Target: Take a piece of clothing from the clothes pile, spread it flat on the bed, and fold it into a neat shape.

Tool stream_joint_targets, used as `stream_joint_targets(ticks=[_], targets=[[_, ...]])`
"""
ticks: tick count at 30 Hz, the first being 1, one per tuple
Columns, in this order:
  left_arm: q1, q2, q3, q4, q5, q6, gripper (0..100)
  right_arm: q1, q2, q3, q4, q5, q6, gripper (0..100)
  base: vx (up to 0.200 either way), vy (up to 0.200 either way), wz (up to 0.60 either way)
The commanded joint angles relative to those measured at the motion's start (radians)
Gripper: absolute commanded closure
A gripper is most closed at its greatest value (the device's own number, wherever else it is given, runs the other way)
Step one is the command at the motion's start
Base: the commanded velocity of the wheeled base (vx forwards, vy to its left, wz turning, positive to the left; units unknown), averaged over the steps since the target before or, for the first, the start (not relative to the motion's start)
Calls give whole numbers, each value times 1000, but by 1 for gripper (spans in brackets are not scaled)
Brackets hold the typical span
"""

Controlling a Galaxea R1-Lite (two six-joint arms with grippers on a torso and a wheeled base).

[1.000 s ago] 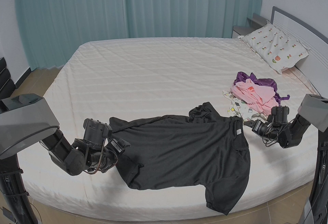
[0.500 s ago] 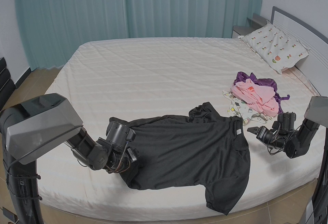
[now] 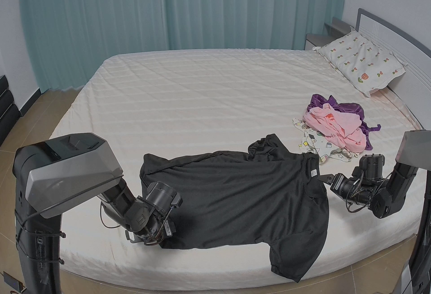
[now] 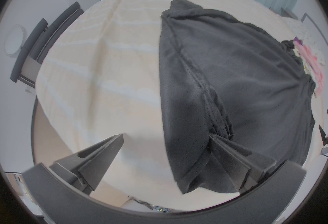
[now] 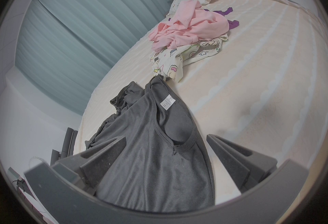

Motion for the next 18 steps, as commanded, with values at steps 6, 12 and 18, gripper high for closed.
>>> stream_joint_targets(ticks=[6,12,18], targets=[[70,-128,157,45,32,4,0,23,-1,46,-39,0,-1,0,0,0,0],[139,-156,245,83,33,15,0,38,-4,66,-51,-1,-1,0,0,0,0],[197,-188,299,85,30,20,0,46,-1,86,-80,-1,-3,0,0,0,0]])
